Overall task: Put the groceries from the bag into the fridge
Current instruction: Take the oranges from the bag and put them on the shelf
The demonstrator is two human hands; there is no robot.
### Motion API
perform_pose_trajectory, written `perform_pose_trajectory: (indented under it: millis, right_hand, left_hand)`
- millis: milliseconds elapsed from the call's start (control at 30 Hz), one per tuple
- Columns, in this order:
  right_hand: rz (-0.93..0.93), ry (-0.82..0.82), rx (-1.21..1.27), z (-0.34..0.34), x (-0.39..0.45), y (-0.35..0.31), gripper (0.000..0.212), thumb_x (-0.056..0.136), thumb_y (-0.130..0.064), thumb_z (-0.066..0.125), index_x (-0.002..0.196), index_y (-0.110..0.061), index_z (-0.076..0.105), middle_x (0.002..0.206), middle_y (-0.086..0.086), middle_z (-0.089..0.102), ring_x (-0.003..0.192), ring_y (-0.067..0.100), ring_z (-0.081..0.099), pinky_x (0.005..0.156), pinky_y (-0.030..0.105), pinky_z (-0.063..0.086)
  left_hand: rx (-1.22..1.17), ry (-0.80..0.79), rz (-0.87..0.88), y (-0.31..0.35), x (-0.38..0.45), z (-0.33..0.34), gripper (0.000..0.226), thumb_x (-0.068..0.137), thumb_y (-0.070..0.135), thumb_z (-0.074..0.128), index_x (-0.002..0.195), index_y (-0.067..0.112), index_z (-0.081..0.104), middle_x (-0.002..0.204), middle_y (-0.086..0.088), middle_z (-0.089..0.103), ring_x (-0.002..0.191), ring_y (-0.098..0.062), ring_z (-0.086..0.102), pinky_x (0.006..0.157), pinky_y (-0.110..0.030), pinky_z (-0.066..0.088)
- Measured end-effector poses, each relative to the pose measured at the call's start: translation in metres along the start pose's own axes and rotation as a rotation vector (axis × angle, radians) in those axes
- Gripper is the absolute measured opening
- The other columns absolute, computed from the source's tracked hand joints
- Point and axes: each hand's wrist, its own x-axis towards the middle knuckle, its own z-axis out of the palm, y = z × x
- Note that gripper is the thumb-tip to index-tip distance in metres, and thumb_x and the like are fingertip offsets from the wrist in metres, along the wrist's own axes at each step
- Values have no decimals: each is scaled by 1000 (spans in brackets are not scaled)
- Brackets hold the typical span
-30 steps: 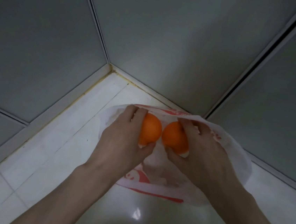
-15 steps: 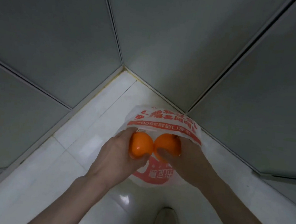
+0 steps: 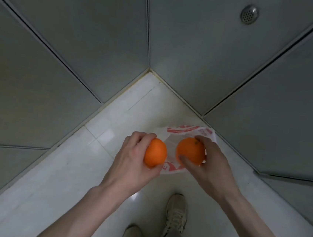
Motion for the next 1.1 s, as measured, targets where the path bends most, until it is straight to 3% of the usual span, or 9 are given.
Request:
perform_pose_trajectory:
  millis: [167,300,367,433,533,700,800,900,1100]
  right_hand:
    - [-105,63,14,-50,-57,-60,81,77,-53,80,146,-44,39,145,-21,51,119,7,57,87,30,51]
    - [-230,126,39,-104,-117,-135,69,71,-57,72,127,-67,34,129,-47,39,115,-21,45,86,4,41]
    - [-272,150,55,-128,-147,-171,66,73,-56,75,130,-59,41,130,-41,41,121,-17,45,89,2,39]
    - [-301,172,62,-147,-176,-203,70,76,-48,81,138,-45,47,132,-29,44,126,-1,51,97,16,47]
    - [-362,202,49,-180,-215,-251,78,78,-40,84,146,-33,48,138,-18,45,128,9,51,102,29,49]
    - [-431,240,75,-233,-269,-318,86,79,-40,87,151,-36,41,139,-21,47,120,-1,54,90,6,41]
    - [-462,220,161,-252,-294,-349,85,76,-39,90,145,-41,41,136,-17,54,117,6,60,87,15,50]
    - [-553,176,220,-260,-315,-382,76,74,-30,92,134,-42,48,130,-19,54,114,4,58,68,3,49]
    - [-765,11,179,-247,-330,-448,73,78,-45,84,140,-38,47,132,-20,50,115,-5,55,84,5,44]
  left_hand:
    - [-24,89,11,41,-44,-73,83,77,39,83,148,33,41,135,13,44,124,-8,44,96,-21,43]
    - [-131,227,-65,90,-86,-143,79,71,34,89,137,31,46,124,18,49,118,-7,48,91,-11,35]
    - [-162,283,-73,117,-107,-177,72,70,35,90,130,33,49,121,18,52,114,-8,49,86,-7,36]
    - [-166,327,-50,140,-128,-207,70,69,36,90,128,32,52,122,15,54,114,-9,51,89,-10,37]
    - [-197,379,-29,175,-163,-255,70,68,35,91,127,30,53,124,10,54,113,-12,52,92,-26,46]
    - [-286,479,-12,219,-226,-327,71,69,33,92,128,33,52,124,12,51,110,-8,55,90,-29,51]
    - [-314,557,9,236,-262,-364,72,69,30,92,129,32,52,126,14,49,114,-1,53,93,-30,52]
    - [-374,672,-15,245,-298,-398,75,71,30,92,133,32,51,130,14,51,120,-4,54,97,-28,51]
    - [-443,865,-135,252,-364,-439,74,70,31,93,131,34,51,129,17,58,118,-8,59,98,-31,52]
